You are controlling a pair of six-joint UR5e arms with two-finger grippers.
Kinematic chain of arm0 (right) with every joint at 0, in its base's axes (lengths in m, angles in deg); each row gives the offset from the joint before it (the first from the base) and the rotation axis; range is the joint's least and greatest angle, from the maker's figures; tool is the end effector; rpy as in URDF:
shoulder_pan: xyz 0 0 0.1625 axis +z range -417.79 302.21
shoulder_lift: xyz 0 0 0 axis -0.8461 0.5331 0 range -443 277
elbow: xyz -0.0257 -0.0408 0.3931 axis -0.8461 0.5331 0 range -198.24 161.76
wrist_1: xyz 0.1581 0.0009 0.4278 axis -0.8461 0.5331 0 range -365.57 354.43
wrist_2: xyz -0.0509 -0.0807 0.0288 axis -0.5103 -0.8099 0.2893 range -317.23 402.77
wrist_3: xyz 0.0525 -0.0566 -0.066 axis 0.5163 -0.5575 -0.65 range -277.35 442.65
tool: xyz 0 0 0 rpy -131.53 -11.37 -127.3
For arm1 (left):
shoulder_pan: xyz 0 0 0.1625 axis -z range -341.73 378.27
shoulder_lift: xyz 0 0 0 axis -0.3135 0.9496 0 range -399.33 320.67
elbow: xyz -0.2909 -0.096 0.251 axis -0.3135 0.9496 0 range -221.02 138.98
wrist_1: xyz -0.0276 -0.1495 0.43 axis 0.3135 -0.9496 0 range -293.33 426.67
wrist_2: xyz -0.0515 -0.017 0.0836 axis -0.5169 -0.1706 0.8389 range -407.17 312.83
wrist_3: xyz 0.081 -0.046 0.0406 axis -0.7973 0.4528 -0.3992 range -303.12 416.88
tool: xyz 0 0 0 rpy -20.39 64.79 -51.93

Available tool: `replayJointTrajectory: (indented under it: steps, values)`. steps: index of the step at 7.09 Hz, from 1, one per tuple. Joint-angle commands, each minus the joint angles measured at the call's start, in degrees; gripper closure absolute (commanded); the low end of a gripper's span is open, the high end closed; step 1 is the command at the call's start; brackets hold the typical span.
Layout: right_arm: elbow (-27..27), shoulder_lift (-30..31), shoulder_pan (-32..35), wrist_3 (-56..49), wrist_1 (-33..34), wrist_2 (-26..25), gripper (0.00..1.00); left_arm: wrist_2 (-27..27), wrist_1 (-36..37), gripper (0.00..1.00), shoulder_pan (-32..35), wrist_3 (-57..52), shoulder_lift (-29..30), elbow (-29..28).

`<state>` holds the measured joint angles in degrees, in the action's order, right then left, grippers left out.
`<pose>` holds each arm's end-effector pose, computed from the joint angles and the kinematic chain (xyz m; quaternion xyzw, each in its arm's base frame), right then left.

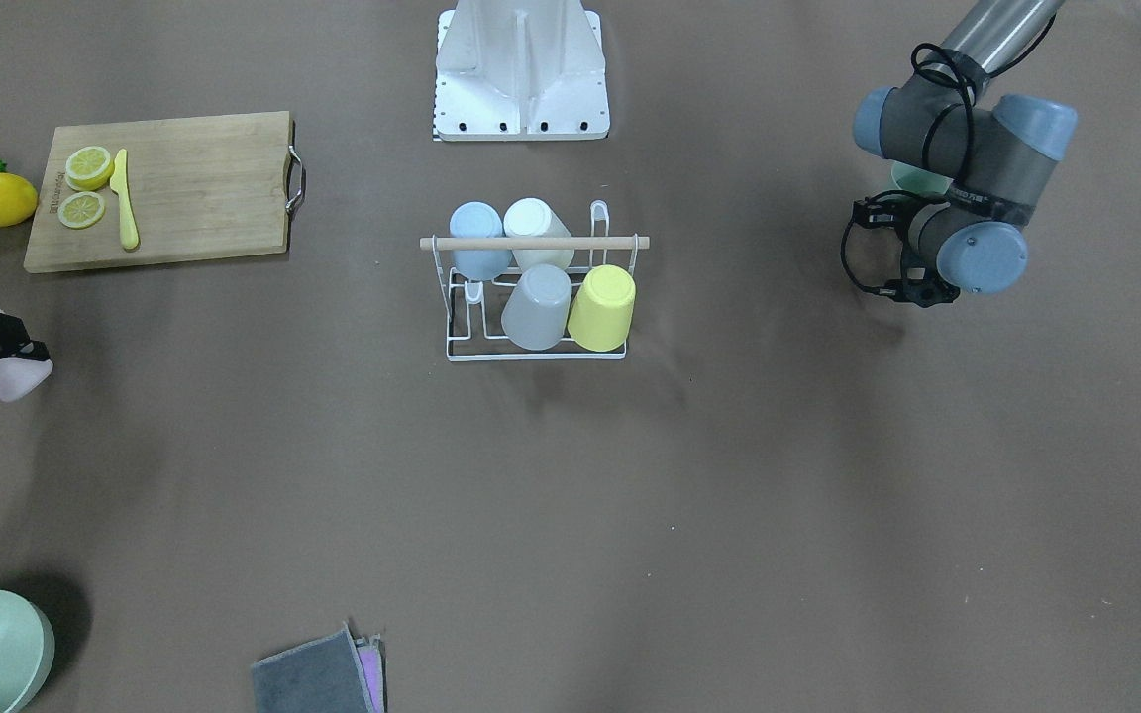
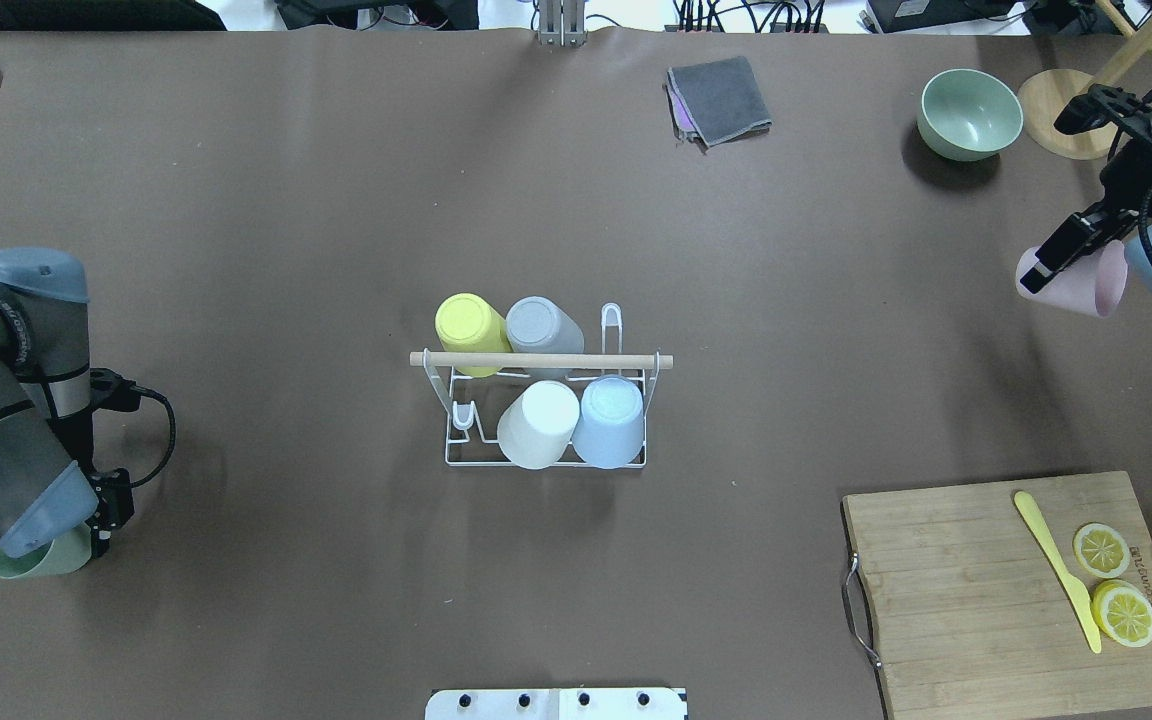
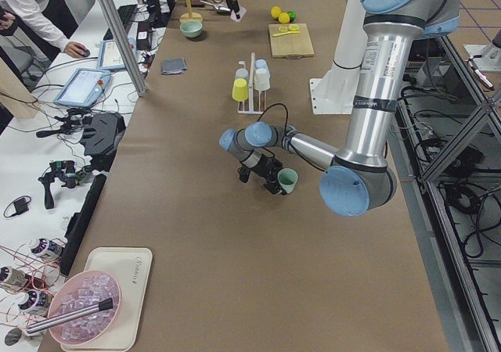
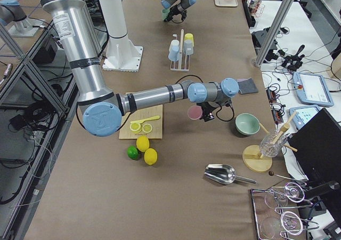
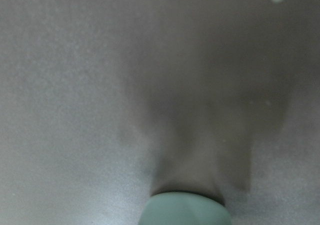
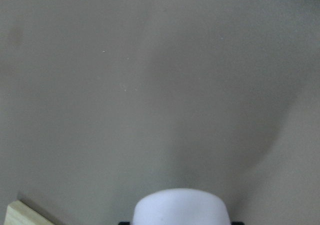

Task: Place cup on cup holder

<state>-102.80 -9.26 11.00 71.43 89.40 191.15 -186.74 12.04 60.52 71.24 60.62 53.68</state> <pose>-0.1894 -0.6171 0.5036 0.0020 -0.4890 -0.2674 0.8303 0.3772 -0.4182 0.5391 -0.3526 0.2691 0.1844 0.8771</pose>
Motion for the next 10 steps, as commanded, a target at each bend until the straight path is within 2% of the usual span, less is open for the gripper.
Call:
replayJointTrajectory:
  steps: [1, 2, 4, 6, 7, 8, 9, 10]
  values:
    - [1.8, 1.2, -0.1, 0.1, -9.9, 1.4, 0.73, -1.1, 0.0, 0.03, -1.0, 0.0, -0.3, 0.8]
    - [1.8, 1.7, -0.1, 0.1, -13.4, 2.7, 0.73, -1.1, 0.1, 0.04, -1.1, -0.2, -0.9, 1.4]
    - [1.5, 1.8, -0.1, 0.1, -18.0, 9.2, 0.74, -1.1, 0.3, 0.12, -1.6, -0.4, -1.1, 1.5]
    - [1.4, 2.7, 0.5, -0.1, -22.8, 15.9, 0.75, -1.1, 0.3, 0.31, -2.3, -1.5, -2.0, 1.6]
    - [1.6, 3.5, 1.4, -0.1, -26.5, 19.7, 0.75, -1.1, 0.3, 0.46, -2.3, -1.9, -3.5, 2.8]
    - [1.7, 5.1, 2.4, -1.2, -29.6, 24.3, 0.75, -1.2, 0.3, 0.47, -2.3, -3.0, -5.0, 4.2]
    - [2.0, 5.9, 3.6, -5.9, -29.7, 28.2, 0.75, -1.2, 0.5, 0.47, -2.3, -3.2, -5.3, 4.3]
    - [2.6, 6.7, 4.7, -10.9, -29.7, 33.8, 0.77, -1.2, 0.5, 0.58, -2.3, -2.8, -5.2, 4.4]
